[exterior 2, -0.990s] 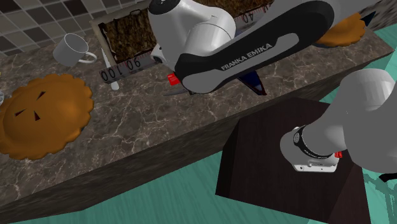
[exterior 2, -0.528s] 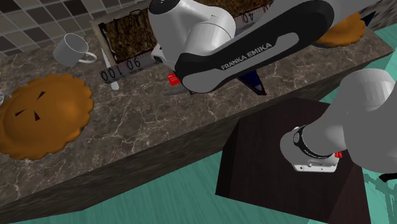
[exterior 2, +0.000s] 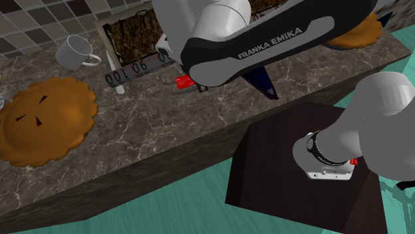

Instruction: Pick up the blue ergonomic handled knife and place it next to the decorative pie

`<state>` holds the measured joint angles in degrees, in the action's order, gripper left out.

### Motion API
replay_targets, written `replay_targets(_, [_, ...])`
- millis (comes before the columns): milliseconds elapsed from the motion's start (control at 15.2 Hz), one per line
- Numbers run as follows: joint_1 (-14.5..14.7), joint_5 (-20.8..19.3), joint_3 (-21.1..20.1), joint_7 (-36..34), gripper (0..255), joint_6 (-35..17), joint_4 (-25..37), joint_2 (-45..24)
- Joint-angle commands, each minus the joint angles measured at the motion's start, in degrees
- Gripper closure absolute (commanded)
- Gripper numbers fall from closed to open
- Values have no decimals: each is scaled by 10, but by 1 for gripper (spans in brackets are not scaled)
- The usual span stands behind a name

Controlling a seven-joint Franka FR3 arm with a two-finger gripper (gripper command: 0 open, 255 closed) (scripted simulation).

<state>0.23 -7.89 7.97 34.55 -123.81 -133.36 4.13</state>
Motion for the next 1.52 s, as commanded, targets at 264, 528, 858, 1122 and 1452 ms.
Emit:
replay_targets(264, [1,1,-1,3,255,49,25,25])
replay_targets(528, [1,1,-2,5,255,81,42,38])
replay_targets(858, [2,2,-4,8,255,120,67,52])
replay_targets(1122, [2,3,-5,11,255,151,89,61])
replay_targets(1452, [3,3,-6,14,255,189,120,70])
